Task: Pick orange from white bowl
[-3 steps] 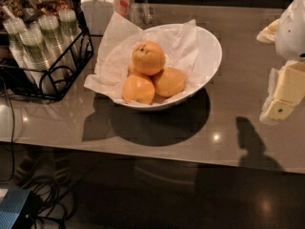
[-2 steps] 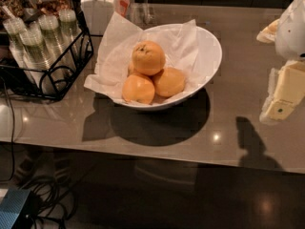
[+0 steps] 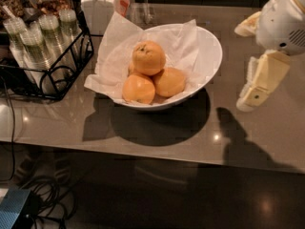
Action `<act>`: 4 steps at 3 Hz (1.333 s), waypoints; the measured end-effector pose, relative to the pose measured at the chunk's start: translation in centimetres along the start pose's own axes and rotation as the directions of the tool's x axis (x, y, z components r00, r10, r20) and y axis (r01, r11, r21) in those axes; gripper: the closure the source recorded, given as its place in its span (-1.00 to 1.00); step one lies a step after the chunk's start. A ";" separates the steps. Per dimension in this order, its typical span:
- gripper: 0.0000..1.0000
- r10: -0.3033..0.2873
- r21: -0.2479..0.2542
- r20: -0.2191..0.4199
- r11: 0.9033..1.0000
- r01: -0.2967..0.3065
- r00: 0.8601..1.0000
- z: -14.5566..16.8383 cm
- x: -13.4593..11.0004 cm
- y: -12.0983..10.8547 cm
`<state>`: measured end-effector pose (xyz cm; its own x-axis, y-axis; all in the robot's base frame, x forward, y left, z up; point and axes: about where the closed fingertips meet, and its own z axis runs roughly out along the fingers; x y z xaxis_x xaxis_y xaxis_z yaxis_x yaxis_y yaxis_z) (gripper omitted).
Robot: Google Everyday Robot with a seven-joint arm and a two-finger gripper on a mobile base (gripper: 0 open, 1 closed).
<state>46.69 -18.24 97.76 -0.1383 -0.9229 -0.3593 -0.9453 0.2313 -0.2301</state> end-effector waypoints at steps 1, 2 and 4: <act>-1.00 -0.082 -0.083 0.151 0.992 0.095 0.985 1.9 -6.0 -1.4; -1.00 -0.155 -0.149 0.256 0.969 0.197 0.954 3.2 -11.9 -2.2; -1.00 -0.228 -0.257 0.341 0.910 0.324 0.912 7.4 -19.5 -3.7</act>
Offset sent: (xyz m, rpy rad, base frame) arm 0.0681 0.1781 0.0321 0.2918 0.0985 0.4523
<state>55.11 1.21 98.95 0.1902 -0.7894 -0.5837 -0.9815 -0.1675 -0.0932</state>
